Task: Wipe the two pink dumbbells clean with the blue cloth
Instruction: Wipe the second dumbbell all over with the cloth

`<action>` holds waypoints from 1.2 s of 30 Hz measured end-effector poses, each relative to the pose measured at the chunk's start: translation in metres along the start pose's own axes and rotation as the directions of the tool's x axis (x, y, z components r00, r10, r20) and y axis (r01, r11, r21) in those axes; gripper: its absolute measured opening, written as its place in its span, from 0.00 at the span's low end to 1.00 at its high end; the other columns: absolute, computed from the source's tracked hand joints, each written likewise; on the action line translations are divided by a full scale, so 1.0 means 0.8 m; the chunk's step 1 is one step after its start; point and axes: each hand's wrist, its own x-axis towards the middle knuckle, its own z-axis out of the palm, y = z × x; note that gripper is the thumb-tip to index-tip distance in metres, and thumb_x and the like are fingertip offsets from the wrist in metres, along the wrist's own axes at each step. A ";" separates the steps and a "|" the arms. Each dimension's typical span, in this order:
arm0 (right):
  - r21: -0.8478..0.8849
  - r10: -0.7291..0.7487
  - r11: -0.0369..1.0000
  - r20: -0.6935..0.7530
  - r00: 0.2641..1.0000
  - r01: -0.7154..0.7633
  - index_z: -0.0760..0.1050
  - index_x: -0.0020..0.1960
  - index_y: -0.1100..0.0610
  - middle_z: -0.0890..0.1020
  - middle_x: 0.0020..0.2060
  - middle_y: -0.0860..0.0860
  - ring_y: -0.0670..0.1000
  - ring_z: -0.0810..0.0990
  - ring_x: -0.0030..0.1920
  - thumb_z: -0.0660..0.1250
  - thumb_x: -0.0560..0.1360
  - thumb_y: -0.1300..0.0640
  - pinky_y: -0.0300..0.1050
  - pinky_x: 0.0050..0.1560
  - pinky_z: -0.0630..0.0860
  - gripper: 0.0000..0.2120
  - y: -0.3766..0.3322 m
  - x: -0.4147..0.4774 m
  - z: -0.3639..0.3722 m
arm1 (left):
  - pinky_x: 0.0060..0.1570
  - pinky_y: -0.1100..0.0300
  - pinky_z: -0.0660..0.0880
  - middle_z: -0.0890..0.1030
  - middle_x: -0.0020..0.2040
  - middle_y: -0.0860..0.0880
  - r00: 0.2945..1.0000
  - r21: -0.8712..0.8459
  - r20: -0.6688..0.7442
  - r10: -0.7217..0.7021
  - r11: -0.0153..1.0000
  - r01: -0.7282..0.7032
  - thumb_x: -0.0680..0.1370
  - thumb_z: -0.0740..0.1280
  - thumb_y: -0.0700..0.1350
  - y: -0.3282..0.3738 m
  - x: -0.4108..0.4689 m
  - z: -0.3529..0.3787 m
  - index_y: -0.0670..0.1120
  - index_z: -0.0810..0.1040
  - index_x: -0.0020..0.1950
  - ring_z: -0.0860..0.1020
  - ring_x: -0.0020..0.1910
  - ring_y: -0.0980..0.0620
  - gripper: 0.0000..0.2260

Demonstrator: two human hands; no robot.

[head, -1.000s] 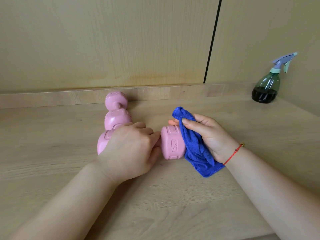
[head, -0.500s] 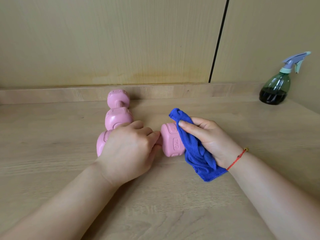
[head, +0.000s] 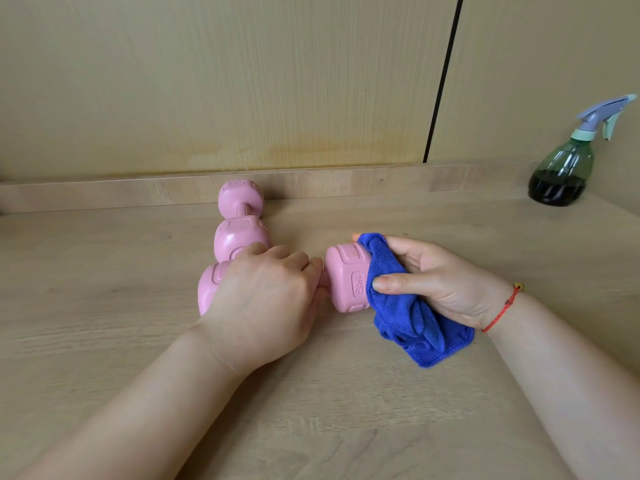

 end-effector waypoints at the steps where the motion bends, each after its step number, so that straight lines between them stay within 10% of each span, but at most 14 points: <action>1: 0.006 0.000 1.000 0.006 1.000 0.000 0.72 0.69 0.52 0.80 0.60 0.50 0.47 0.78 0.58 0.70 0.70 0.64 0.42 0.57 0.77 0.28 0.000 0.001 -0.002 | 0.30 0.54 0.71 0.74 0.31 0.49 1.000 -0.005 -0.005 0.005 1.000 -0.005 0.75 0.58 0.50 -0.001 0.000 0.001 0.46 0.76 0.38 0.74 0.30 0.44 0.11; 7: -0.070 -0.040 0.997 -0.047 0.998 0.037 0.74 0.66 0.54 0.80 0.62 0.51 0.45 0.79 0.60 0.75 0.68 0.66 0.40 0.59 0.76 0.29 0.002 0.004 0.001 | 0.27 0.53 0.72 0.74 0.31 0.49 0.999 -0.017 -0.031 0.025 1.000 -0.025 0.74 0.61 0.49 -0.002 -0.001 0.005 0.46 0.76 0.38 0.73 0.30 0.44 0.10; 14: -0.023 -0.040 0.999 -0.121 0.992 0.038 0.77 0.57 0.64 0.79 0.42 0.52 0.50 0.78 0.44 0.72 0.73 0.55 0.46 0.47 0.77 0.17 0.003 0.007 0.001 | 0.26 0.54 0.71 0.73 0.32 0.50 0.999 -0.032 -0.033 0.022 0.999 -0.023 0.74 0.61 0.49 -0.001 -0.003 0.003 0.46 0.75 0.38 0.73 0.30 0.45 0.09; 21: -0.123 -0.019 0.992 -0.014 1.000 0.017 0.75 0.65 0.48 0.81 0.62 0.49 0.46 0.79 0.62 0.74 0.65 0.66 0.40 0.59 0.76 0.31 0.003 0.002 -0.011 | 0.25 0.57 0.66 0.74 0.32 0.50 1.000 -0.014 -0.020 0.019 1.000 -0.019 0.74 0.63 0.49 0.000 -0.004 -0.001 0.47 0.75 0.38 0.74 0.30 0.45 0.08; 29: 0.058 -0.024 0.998 -0.053 0.998 0.027 0.81 0.60 0.52 0.81 0.61 0.54 0.50 0.80 0.59 0.77 0.68 0.55 0.48 0.60 0.78 0.21 0.005 0.008 -0.007 | 0.29 0.59 0.56 0.74 0.32 0.50 0.999 0.014 -0.013 0.033 0.999 -0.033 0.74 0.62 0.49 0.002 -0.004 -0.005 0.47 0.75 0.38 0.73 0.30 0.45 0.09; 36: -0.008 -0.012 1.000 -0.032 0.999 0.012 0.80 0.59 0.51 0.83 0.54 0.51 0.48 0.81 0.55 0.73 0.67 0.65 0.43 0.56 0.79 0.21 0.002 0.004 -0.008 | 0.27 0.58 0.62 0.74 0.32 0.50 1.000 -0.014 -0.016 0.025 1.000 -0.025 0.75 0.62 0.49 0.001 -0.004 -0.002 0.46 0.76 0.38 0.73 0.30 0.45 0.09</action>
